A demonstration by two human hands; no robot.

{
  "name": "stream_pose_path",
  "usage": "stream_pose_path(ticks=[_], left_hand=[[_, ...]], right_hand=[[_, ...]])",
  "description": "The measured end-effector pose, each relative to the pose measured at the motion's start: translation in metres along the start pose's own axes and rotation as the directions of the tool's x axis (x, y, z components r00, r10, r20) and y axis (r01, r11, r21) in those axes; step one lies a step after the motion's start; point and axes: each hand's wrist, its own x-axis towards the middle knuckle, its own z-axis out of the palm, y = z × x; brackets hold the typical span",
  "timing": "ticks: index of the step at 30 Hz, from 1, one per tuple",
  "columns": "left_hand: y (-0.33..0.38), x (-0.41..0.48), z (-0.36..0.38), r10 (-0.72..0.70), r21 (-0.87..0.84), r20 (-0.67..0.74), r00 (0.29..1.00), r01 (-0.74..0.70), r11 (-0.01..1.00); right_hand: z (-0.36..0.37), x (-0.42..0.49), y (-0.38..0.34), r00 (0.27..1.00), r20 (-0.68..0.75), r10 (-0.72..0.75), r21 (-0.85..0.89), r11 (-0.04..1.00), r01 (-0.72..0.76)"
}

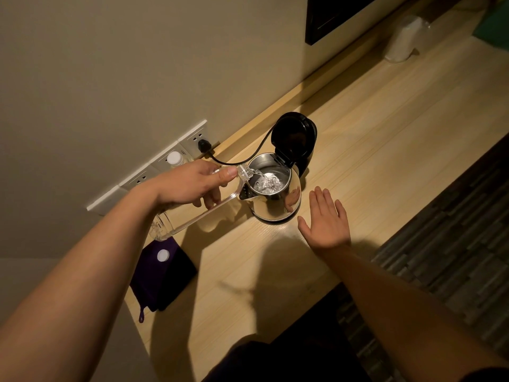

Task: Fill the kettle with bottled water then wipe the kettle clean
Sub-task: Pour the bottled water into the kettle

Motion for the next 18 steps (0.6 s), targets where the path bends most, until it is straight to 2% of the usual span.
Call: stream_pose_path(ticks=[18], left_hand=[[0.013,-0.003,-0.005,-0.032,0.044,0.015,0.999,0.032,0.999]], right_hand=[[0.0,0.0,0.0,1.0,-0.012,0.001,0.012,1.0,0.0]])
